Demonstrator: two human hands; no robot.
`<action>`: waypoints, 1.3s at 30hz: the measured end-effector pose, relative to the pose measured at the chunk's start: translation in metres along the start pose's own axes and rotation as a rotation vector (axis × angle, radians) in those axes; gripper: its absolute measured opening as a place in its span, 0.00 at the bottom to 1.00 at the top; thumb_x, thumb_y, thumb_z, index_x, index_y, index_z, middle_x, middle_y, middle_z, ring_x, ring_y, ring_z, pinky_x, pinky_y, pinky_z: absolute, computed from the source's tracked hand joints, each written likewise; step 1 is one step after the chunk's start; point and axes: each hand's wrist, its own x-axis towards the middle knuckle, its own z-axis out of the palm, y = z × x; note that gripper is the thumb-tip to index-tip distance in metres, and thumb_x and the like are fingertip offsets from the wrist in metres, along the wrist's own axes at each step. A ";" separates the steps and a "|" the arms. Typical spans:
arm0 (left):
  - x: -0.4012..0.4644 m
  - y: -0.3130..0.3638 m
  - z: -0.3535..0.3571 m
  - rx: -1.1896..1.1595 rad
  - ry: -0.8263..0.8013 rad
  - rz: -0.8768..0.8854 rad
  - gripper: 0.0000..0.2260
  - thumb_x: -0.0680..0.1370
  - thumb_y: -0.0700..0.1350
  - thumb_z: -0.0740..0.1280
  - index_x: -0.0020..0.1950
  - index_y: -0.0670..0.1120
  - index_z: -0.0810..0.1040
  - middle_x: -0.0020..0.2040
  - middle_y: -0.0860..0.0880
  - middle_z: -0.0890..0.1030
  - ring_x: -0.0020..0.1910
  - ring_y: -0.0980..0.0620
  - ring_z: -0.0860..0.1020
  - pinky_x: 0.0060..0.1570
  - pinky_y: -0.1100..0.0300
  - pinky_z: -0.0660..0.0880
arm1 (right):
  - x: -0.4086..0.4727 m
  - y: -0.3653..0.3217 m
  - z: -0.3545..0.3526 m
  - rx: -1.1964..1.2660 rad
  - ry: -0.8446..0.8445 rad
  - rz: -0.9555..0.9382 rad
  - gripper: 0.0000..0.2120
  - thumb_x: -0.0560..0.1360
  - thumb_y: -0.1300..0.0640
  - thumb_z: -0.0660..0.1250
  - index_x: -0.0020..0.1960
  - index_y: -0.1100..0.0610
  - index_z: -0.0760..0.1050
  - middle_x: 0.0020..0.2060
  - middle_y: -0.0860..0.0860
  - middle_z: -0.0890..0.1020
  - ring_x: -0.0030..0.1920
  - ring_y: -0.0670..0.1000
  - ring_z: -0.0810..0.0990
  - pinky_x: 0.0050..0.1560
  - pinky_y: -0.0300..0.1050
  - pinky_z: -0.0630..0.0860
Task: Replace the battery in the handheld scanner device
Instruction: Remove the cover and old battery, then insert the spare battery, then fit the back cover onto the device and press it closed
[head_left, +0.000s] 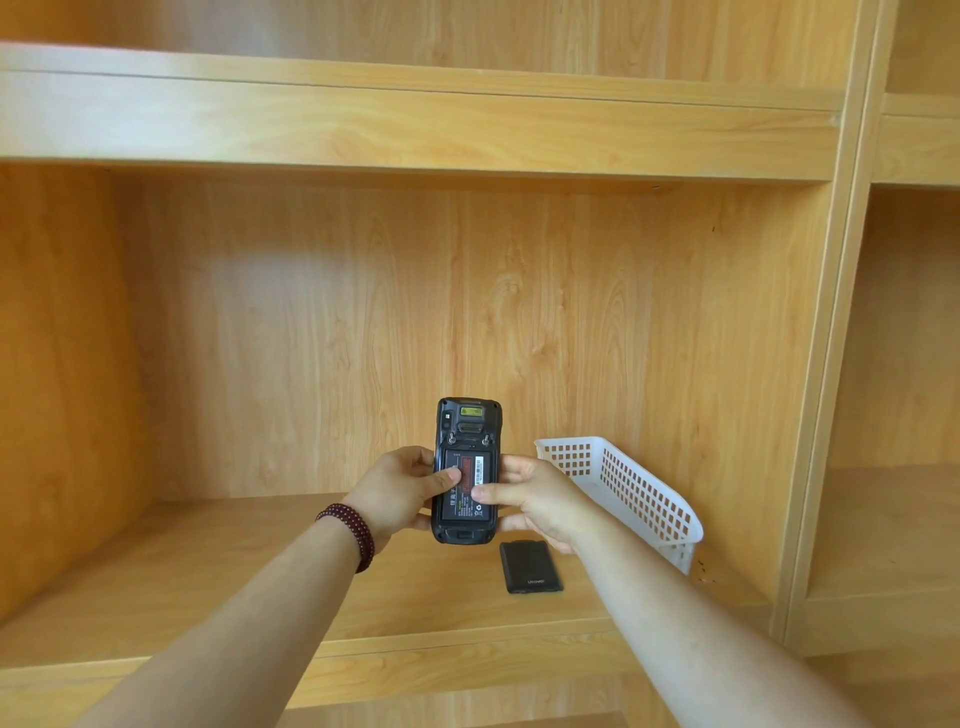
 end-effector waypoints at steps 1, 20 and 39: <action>0.001 -0.001 0.001 0.009 0.003 0.008 0.10 0.77 0.42 0.70 0.55 0.39 0.77 0.50 0.42 0.85 0.47 0.46 0.85 0.40 0.51 0.82 | 0.000 0.000 0.001 0.007 0.012 -0.004 0.16 0.74 0.62 0.72 0.61 0.58 0.79 0.54 0.54 0.86 0.54 0.53 0.85 0.51 0.52 0.83; 0.012 -0.008 -0.014 -0.077 0.031 -0.038 0.07 0.78 0.41 0.68 0.54 0.41 0.77 0.47 0.46 0.85 0.43 0.50 0.84 0.37 0.58 0.79 | 0.001 0.006 0.004 -0.198 0.126 0.136 0.19 0.81 0.50 0.62 0.69 0.56 0.71 0.59 0.54 0.81 0.50 0.51 0.82 0.49 0.43 0.82; 0.021 -0.022 -0.027 -0.190 -0.058 -0.037 0.10 0.78 0.41 0.68 0.59 0.45 0.77 0.46 0.47 0.86 0.46 0.50 0.83 0.42 0.56 0.78 | 0.014 0.002 0.014 -1.344 0.052 0.694 0.24 0.78 0.48 0.66 0.68 0.62 0.71 0.65 0.57 0.77 0.62 0.58 0.79 0.60 0.50 0.75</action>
